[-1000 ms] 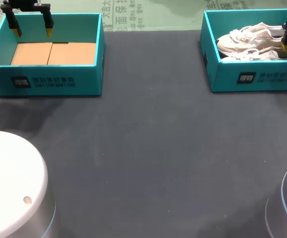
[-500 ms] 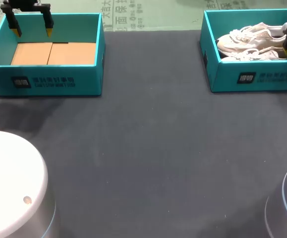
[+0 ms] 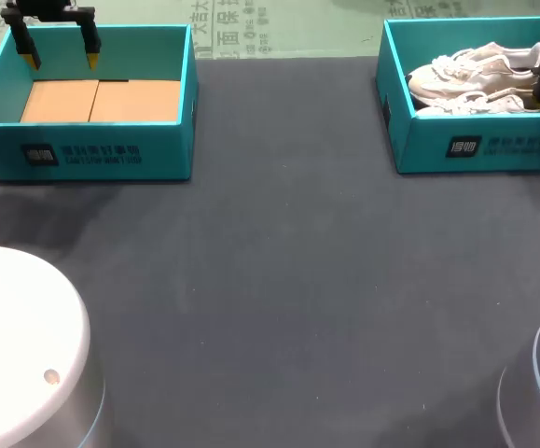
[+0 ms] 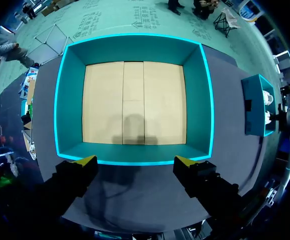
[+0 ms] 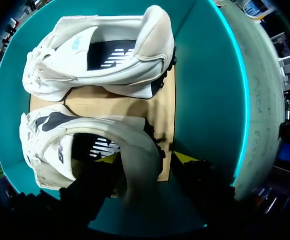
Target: Take the shoe out of the shoebox, open the shoe tongue, remove and reinsert the insole, then place the shoe into the shoebox
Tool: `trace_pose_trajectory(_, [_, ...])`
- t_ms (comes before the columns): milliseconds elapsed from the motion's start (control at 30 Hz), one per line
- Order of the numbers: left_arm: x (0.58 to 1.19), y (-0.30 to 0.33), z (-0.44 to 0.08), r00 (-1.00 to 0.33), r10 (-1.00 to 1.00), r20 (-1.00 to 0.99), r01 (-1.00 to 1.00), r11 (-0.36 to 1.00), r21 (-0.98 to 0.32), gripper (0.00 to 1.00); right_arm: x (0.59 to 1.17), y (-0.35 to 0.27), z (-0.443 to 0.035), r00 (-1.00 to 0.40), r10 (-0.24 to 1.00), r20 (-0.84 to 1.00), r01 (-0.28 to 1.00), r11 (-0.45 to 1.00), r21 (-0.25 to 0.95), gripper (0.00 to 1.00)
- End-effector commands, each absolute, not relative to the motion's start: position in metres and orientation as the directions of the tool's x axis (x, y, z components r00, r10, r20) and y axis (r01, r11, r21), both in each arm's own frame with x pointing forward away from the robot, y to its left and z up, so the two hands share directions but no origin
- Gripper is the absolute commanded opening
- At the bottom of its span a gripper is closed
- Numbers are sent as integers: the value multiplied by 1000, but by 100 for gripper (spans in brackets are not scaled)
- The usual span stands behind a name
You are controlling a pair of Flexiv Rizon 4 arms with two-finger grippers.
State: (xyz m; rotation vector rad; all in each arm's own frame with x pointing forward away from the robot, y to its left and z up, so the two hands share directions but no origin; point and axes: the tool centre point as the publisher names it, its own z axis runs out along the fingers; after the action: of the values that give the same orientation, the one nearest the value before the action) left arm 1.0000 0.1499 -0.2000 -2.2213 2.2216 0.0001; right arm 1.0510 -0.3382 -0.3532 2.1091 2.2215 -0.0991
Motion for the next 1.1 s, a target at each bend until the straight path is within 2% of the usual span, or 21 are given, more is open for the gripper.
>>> trace_pose_trajectory(33, [1000, 150, -200, 0, -1000, 0, -1000, 0, 0, 100, 1055, -339, -363, -51, 994, -100, 999, 51, -4, 66])
trace_pose_trajectory(133, [1000, 150, -200, 0, -1000, 0, -1000, 0, 0, 100, 1054, -339, -366, -48, 994, -99, 999, 48, -8, 62])
trace_pose_trajectory(233, [1000, 150, -200, 0, -1000, 0, -1000, 0, 0, 100, 1054, -340, -368, -38, 994, -99, 999, 38, -8, 38])
trace_pose_trajectory(267, [1000, 150, -200, 0, -1000, 0, -1000, 0, 0, 100, 1054, -340, -368, -36, 994, -99, 999, 35, -7, 29])
trace_pose_trajectory(300, [1000, 150, -200, 0, -1000, 0, -1000, 0, 0, 100, 1053, -340, -368, -30, 995, -100, 1000, 30, -4, 0])
trace_pose_trajectory(600, [1000, 150, -200, 0, -1000, 0, -1000, 0, 0, 100, 1054, -341, -358, -3, 994, -113, 1000, 6, 28, 0])
trace_pose_trajectory(1100, [1000, 150, -200, 0, -1000, 0, -1000, 0, 0, 100, 1057, -338, -314, 24, 990, -138, 996, -11, 93, 0])
